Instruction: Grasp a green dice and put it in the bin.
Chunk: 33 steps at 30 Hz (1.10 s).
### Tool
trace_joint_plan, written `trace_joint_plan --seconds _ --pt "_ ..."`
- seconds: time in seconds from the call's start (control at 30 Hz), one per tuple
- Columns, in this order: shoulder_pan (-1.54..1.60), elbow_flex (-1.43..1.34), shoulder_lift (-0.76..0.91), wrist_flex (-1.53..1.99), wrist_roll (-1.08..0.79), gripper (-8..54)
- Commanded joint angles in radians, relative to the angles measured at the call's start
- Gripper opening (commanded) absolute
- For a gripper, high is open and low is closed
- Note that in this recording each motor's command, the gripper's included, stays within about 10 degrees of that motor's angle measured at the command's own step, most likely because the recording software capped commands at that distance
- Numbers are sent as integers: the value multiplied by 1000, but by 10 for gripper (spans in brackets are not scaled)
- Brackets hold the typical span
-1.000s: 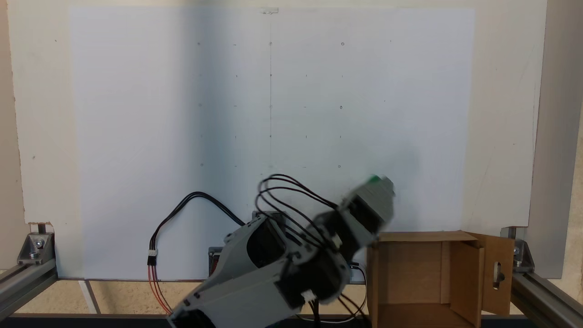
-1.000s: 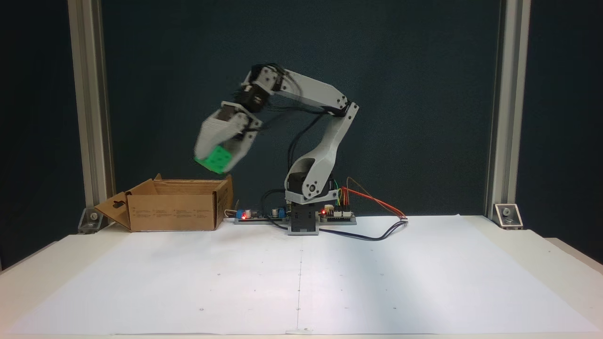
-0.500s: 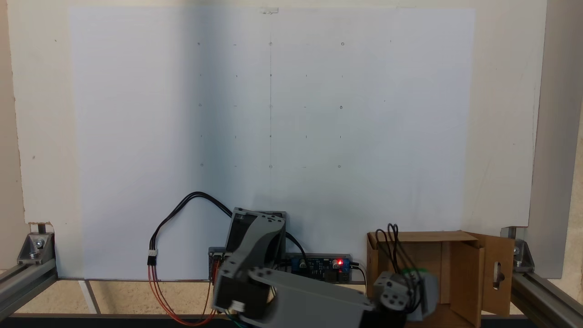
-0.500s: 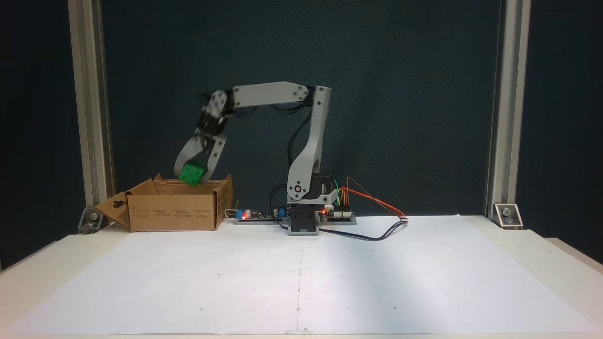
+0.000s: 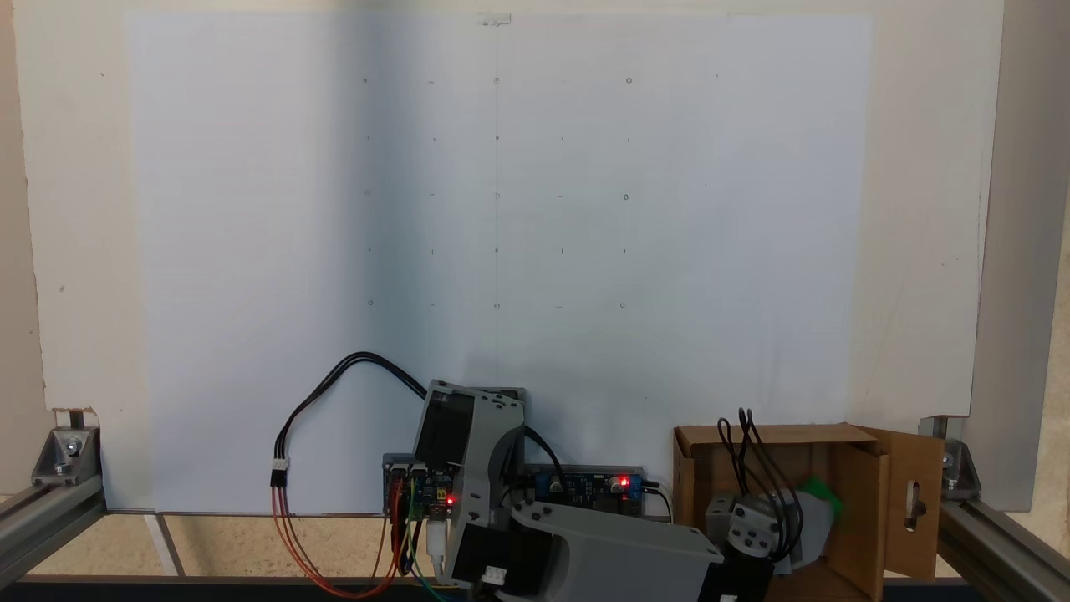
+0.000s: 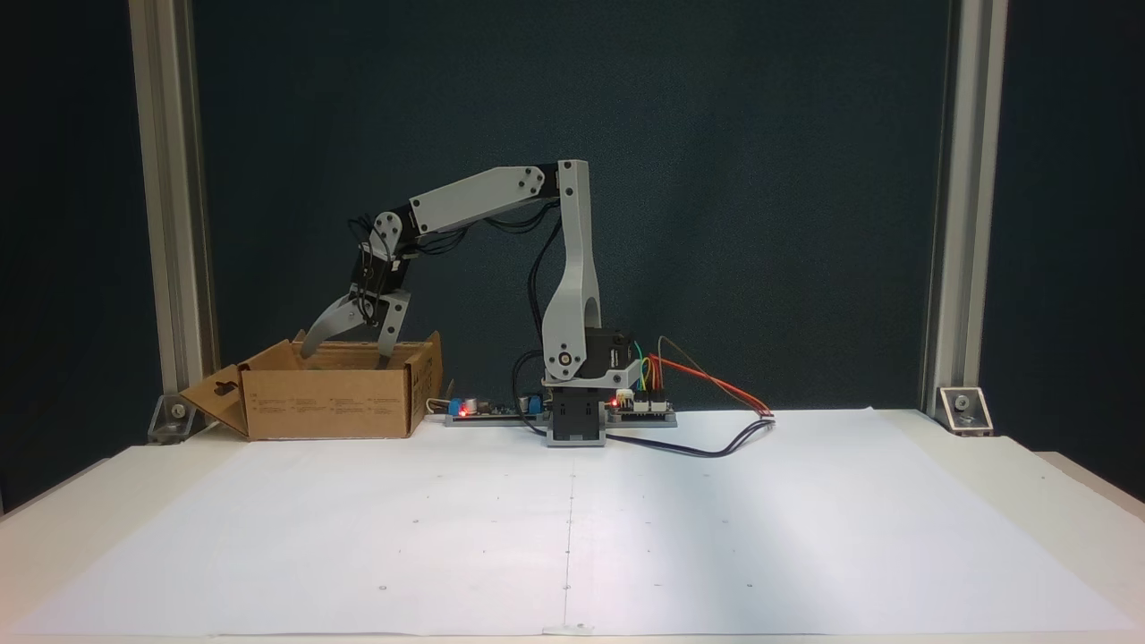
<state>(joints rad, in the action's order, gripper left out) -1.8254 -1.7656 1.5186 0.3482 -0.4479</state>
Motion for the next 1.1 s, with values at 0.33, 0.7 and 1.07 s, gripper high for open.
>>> trace_joint_plan --seconds 0.33,0.7,1.07 --pt "395 75 489 -18 520 409" --pt "1185 35 641 -25 525 440" --pt "1974 -104 773 -46 525 440"
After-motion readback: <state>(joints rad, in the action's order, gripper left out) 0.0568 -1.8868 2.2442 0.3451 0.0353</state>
